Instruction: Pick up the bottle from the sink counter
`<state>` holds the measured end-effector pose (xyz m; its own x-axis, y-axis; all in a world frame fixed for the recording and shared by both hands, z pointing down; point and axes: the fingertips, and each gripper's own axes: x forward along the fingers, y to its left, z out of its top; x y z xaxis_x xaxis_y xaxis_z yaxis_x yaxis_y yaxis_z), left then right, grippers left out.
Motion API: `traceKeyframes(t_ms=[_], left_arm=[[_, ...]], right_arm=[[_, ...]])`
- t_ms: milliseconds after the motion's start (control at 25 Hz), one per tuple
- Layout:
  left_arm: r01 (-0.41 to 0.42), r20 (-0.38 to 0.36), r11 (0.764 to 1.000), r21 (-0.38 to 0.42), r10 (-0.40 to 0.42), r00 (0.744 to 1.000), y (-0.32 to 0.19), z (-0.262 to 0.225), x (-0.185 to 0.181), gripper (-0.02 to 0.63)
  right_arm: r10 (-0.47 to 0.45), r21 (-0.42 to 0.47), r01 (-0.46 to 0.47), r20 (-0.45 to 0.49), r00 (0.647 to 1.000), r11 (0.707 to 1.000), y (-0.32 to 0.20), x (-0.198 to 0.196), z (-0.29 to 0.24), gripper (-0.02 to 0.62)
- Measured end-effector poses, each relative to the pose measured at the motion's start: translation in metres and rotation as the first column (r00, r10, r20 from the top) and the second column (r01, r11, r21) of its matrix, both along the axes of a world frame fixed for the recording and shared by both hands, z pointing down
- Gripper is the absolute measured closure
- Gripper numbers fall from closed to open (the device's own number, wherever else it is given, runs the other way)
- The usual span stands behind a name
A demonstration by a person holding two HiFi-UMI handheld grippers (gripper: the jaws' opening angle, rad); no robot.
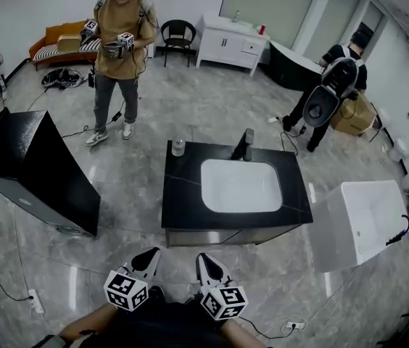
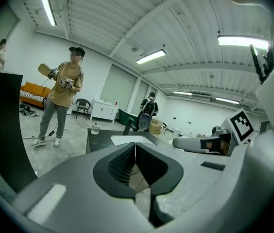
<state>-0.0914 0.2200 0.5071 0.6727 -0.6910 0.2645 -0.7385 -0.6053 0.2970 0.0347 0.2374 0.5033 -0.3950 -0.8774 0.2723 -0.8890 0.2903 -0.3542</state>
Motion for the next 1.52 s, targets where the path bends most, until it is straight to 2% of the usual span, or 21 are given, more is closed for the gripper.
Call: traceKeyframes(t_ms=[200,400,640,1040,1240,1520], left_arm=[[-0.007,-0.035,1.000,-0.025,0.006,0.999,-0.018,0.000,-0.021,0.604],[-0.017,-0.059,0.997,-0.077,0.012,0.998,-0.030,0.010,-0.022,0.604],[-0.023,-0.024,0.997,-0.075,0.022,0.999,-0.058,0.018,-0.009,0.604],[0.072,-0.001,0.993,-0.096,-0.072,0.997,-0.144,0.018,0.021,0.604],[0.089,0.013,0.991,-0.099,-0.089,0.996,-0.175,0.014,0.044,0.604],[0.155,0.035,0.985,-0.073,-0.153,0.988,-0.206,0.007,0.055,0.604]], right_arm=[[0.019,-0.023,-0.019,-0.024,1.000,1.000,-0.008,-0.019,0.008,0.588],[0.029,-0.062,-0.030,-0.029,0.999,0.998,-0.016,-0.021,0.016,0.588],[0.009,-0.085,-0.009,0.000,1.000,0.996,-0.049,-0.018,0.033,0.588],[-0.110,-0.086,0.115,0.058,0.992,0.990,-0.145,0.003,0.037,0.588],[-0.123,-0.094,0.131,0.080,0.989,0.987,-0.182,0.025,0.037,0.588],[-0.150,-0.109,0.160,0.099,0.984,0.981,-0.226,0.045,0.040,0.588]])
